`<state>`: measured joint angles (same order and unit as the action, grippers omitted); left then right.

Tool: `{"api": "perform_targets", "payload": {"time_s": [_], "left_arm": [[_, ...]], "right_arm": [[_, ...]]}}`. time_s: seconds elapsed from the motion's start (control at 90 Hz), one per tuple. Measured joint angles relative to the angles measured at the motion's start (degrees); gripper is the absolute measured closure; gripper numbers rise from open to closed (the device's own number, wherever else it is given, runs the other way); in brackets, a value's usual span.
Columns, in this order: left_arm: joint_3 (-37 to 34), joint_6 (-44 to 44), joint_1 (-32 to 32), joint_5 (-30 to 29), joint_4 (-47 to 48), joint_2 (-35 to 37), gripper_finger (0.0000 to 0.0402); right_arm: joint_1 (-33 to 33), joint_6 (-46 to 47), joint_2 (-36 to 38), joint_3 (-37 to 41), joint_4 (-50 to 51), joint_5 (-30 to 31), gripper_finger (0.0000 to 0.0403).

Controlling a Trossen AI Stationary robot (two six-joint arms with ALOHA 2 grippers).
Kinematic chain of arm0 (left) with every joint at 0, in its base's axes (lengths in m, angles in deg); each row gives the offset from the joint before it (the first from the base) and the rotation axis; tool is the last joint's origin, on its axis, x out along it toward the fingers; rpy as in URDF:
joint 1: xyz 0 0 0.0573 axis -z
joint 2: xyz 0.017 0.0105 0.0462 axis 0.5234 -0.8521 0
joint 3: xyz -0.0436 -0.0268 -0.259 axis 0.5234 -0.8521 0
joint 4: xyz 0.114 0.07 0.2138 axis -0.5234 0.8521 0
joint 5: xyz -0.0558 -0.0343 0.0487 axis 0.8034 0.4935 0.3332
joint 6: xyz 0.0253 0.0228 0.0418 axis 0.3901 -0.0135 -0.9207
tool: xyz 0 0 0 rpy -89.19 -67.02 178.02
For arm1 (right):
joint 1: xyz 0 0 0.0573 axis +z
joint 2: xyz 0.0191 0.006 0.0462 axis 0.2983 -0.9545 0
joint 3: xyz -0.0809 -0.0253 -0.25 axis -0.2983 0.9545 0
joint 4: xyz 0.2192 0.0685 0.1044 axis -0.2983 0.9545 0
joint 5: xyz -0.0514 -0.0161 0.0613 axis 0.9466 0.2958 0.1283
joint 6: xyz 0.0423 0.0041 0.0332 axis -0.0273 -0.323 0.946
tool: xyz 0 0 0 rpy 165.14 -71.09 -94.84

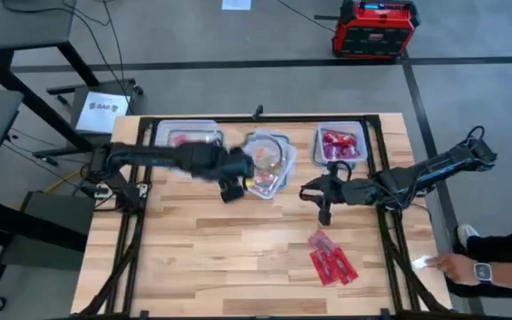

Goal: Sort candy
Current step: Put the top center red candy into the left transparent bin

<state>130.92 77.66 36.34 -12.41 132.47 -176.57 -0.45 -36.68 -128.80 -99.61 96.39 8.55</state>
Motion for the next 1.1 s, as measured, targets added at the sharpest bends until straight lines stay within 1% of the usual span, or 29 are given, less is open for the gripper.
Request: {"api": "perform_targets", "payload": {"time_s": [0.111, 0.2, 0.278, 0.389, 0.489, 0.611, 0.811, 0.911, 1.0, 1.056, 1.1], "left_arm": [[0.0, 1.3, 5.04, 0.0, -2.45, 0.0, 0.0253], [0.0, 2.34, 7.91, -0.09, -2.48, 0.0, 0.0253], [0.0, 3.02, 9.67, -0.22, -2.5, 0.0, 0.0253], [0.0, 3.3, 11.28, -2.39, -2.45, 0.0, 0.0253], [0.0, 3.33, 12.03, -2.53, -2.2, 0.0, 0.0253], [0.0, 3.28, 12.58, -2.69, -2.2, 0.0, 0.0253], [0.0, 3.07, 12.78, -2.73, -1.91, 0.0, 0.0253], [0.0, 3.04, 12.78, -2.75, -1.87, 0.0, 0.0253], [0.0, 2.85, 12.78, -2.83, -1.99, 0.0, 0.0253], [0.0, 2.85, 12.78, -2.86, -2.09, 0.0, 0.0253], [0.0, 2.87, 12.78, -2.84, -2.15, 0.0, 0.0253]], "right_arm": [[2.18, 0.39, -0.74, 0.0, 2.06, -4.04, 0.0284], [4.56, 4.56, -2.94, 0.02, 4.78, -7.59, 0.0254], [6.68, 10.03, -6.43, 0.02, 7.26, -9.97, 0.022], [8.45, 18.45, -12.25, 0.02, 10.9, -14.37, 0.0177], [9.05, 28.84, -16.87, 0.02, 15.21, -17.87, 0.0161], [10.09, 37.71, -21.4, 0.04, 19.1, -21.3, 0.0163], [12.89, 43.05, -27.87, -0.11, 16.97, -23.41, 0.0177], [13.16, 43.26, -30.89, -0.31, 14.71, -23.62, 0.0179], [12.9, 41.42, -33.38, -0.74, 13.0, -23.64, 0.0187], [12.4, 39.73, -34.71, -1.58, 13.61, -23.92, 0.0205], [12.0, 38.17, -35.43, -2.03, 13.72, -24.32, 0.0232]]}}
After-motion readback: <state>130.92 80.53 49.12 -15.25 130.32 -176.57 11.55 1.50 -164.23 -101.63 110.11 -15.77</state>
